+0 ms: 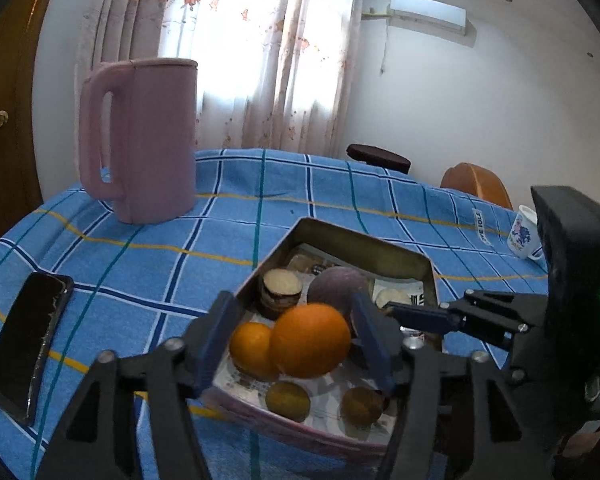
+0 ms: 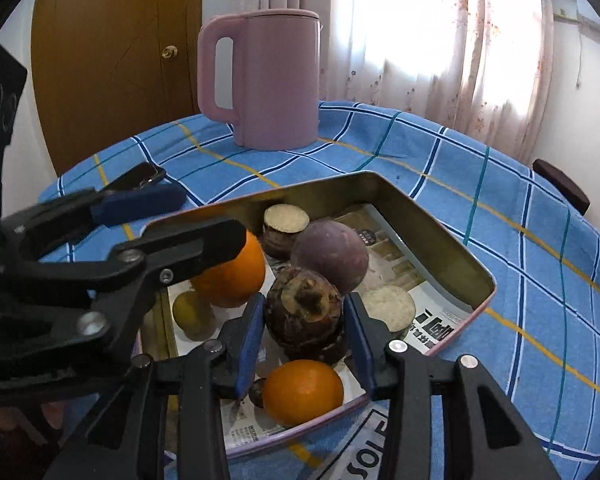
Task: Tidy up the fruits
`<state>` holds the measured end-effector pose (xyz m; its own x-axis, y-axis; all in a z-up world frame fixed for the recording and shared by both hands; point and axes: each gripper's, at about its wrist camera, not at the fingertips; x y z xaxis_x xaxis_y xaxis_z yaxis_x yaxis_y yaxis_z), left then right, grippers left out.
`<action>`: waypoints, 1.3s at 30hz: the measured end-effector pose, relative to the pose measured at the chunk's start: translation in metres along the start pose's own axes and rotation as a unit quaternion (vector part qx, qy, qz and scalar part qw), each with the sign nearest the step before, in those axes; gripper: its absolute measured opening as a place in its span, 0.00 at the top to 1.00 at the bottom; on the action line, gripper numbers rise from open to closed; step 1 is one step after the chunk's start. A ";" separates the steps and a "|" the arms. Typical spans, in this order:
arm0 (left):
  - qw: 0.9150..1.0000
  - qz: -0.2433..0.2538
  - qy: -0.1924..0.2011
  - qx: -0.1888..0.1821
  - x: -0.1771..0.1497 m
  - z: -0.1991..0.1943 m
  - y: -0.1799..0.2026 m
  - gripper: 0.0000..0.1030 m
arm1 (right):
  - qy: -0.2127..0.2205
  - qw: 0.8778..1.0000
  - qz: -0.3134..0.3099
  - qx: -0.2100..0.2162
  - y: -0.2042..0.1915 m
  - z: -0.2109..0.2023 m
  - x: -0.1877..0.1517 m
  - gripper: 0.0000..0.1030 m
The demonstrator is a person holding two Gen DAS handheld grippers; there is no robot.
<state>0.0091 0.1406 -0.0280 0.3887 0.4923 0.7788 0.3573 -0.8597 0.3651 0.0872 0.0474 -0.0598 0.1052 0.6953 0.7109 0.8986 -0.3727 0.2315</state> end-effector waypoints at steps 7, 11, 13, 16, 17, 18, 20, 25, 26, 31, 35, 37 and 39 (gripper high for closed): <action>1.000 -0.011 0.019 -0.011 0.001 -0.017 -0.003 0.25 | 0.025 0.999 0.015 -0.014 0.004 -0.024 -0.005 0.49; 0.999 -0.017 0.045 -0.018 0.006 -0.034 -0.002 0.13 | 0.043 0.998 0.031 -0.027 0.009 -0.045 -0.010 0.45; 0.998 -0.015 0.060 -0.016 0.008 -0.043 -0.001 0.11 | 0.051 0.997 0.040 -0.036 0.011 -0.055 -0.014 0.44; 0.998 -0.014 0.065 -0.018 0.008 -0.047 0.001 0.11 | 0.062 0.995 0.052 -0.058 0.012 -0.068 -0.020 0.43; 0.998 -0.013 0.067 -0.018 0.007 -0.049 0.002 0.11 | 0.064 0.994 0.054 -0.066 0.013 -0.072 -0.021 0.43; 0.997 -0.013 0.067 -0.019 0.006 -0.049 0.002 0.11 | 0.068 0.993 0.055 -0.074 0.012 -0.077 -0.023 0.43; 0.998 -0.011 0.065 -0.023 0.005 -0.051 0.005 0.11 | 0.075 0.992 0.055 -0.091 0.011 -0.086 -0.027 0.43; 0.997 -0.003 0.067 -0.027 -0.001 -0.056 0.013 0.06 | 0.096 0.986 0.065 -0.120 0.010 -0.108 -0.035 0.40; 0.997 -0.001 0.066 -0.029 -0.002 -0.057 0.015 0.06 | 0.100 0.984 0.067 -0.128 0.010 -0.113 -0.038 0.36; 0.997 0.010 0.062 -0.036 -0.009 -0.059 0.027 0.06 | 0.118 0.978 0.074 -0.154 0.012 -0.136 -0.046 0.29; 0.997 0.017 0.059 -0.042 -0.013 -0.061 0.036 0.05 | 0.128 0.974 0.085 -0.165 0.015 -0.152 -0.053 0.29; 0.997 0.021 0.059 -0.046 -0.016 -0.063 0.041 0.04 | 0.130 0.973 0.092 -0.168 0.017 -0.158 -0.058 0.29; 0.997 0.027 0.058 -0.049 -0.018 -0.064 0.047 0.04 | 0.131 0.972 0.097 -0.171 0.018 -0.162 -0.062 0.28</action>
<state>-0.0355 0.0827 0.0079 0.3028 0.4309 0.8501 0.2508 -0.8965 0.3651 0.0276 -0.1024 0.0077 0.1057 0.4285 0.8973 0.6741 -0.6943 0.2521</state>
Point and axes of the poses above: each gripper's, at about its wrist camera, not at the fingertips, and z roughly the way its jaws point, y to its right, x to its top, and after that the axes turned 15 degrees about -z, right-handed
